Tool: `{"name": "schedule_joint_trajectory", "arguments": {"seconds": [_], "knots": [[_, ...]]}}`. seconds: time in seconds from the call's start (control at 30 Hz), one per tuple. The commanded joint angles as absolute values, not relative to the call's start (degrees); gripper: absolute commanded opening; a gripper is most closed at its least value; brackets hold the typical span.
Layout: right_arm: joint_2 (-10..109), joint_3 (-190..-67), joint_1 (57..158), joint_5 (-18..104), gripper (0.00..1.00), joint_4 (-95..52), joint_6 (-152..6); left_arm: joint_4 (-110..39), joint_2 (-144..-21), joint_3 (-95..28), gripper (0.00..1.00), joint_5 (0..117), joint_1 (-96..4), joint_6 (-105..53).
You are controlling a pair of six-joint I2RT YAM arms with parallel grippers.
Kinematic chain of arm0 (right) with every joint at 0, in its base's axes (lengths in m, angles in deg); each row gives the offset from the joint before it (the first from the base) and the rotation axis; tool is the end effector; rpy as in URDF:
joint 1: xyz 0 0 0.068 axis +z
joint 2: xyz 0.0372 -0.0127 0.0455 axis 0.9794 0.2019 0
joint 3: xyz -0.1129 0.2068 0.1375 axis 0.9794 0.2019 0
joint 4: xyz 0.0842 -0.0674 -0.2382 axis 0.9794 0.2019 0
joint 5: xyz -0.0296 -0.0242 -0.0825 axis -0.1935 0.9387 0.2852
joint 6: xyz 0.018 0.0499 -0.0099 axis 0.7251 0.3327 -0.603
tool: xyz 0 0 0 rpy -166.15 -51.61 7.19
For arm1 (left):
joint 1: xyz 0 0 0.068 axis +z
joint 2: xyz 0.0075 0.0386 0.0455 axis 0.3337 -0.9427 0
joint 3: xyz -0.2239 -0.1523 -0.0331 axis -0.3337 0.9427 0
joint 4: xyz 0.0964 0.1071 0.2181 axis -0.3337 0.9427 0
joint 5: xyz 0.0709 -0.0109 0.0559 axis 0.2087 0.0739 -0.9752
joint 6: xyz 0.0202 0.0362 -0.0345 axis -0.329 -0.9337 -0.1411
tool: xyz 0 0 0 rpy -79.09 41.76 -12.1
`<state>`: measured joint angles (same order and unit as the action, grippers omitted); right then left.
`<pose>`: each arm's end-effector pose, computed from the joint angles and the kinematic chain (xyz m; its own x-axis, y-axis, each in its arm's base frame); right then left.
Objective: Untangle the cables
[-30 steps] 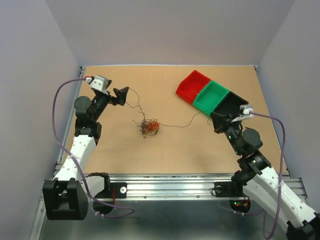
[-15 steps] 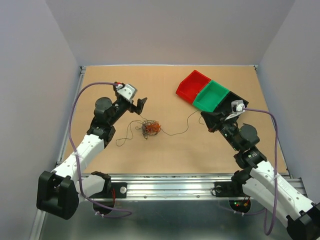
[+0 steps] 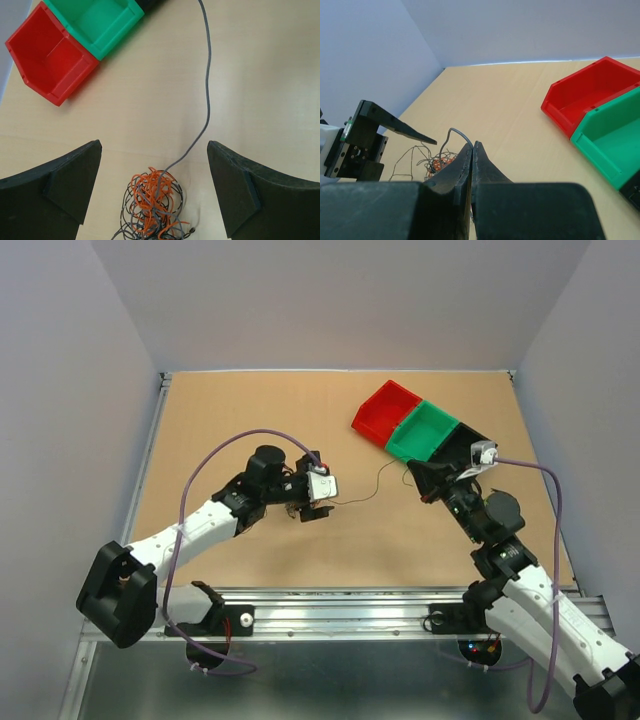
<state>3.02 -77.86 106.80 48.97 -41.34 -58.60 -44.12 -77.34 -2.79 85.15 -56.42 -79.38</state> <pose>0.1417 0.0783 0.2988 -0.0464 0.3857 -0.9215 -0.5257 0.7749 0.3508 0.2056 -0.1801 0.2665 0.4346 0.3555 -0.8275 0.8549 0.1261 0.5032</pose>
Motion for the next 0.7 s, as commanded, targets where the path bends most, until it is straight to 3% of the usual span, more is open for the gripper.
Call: {"name": "schedule_joint_trajectory", "arguments": {"seconds": [0.0, 0.27, 0.4, 0.43, 0.47, 0.53, 0.67], "knots": [[1.7, -81.7, 106.7, 50.8, 0.01, -41.1, -59.6, -40.8, -76.8, -5.4, 0.99, 87.7, -57.3, -85.9], [-0.2, -81.5, 106.7, 50.7, 0.01, -40.6, -59.3, -40.7, -85.4, -8.5, 0.91, 79.0, -60.6, -84.4], [-2.0, -80.9, 106.7, 54.4, 0.01, -40.1, -58.6, -40.7, -93.0, -12.9, 0.62, 71.1, -61.6, -80.4], [-3.2, -80.7, 106.7, 56.1, 0.01, -39.9, -57.8, -40.8, -95.6, -14.7, 0.46, 68.9, -61.6, -79.7], [-5.5, -80.2, 106.7, 60.0, 0.00, -39.4, -57.7, -41.1, -96.6, -15.4, 0.40, 64.0, -61.4, -77.3], [-10.8, -79.7, 106.8, 65.9, 0.01, -35.7, -57.3, -43.4, -99.4, -17.4, 0.12, 56.1, -59.8, -72.9], [-19.1, -80.0, 106.7, 73.1, 0.00, -29.9, -56.6, -40.8, -104.1, -24.3, 0.06, 57.0, -50.7, -66.8]]}}
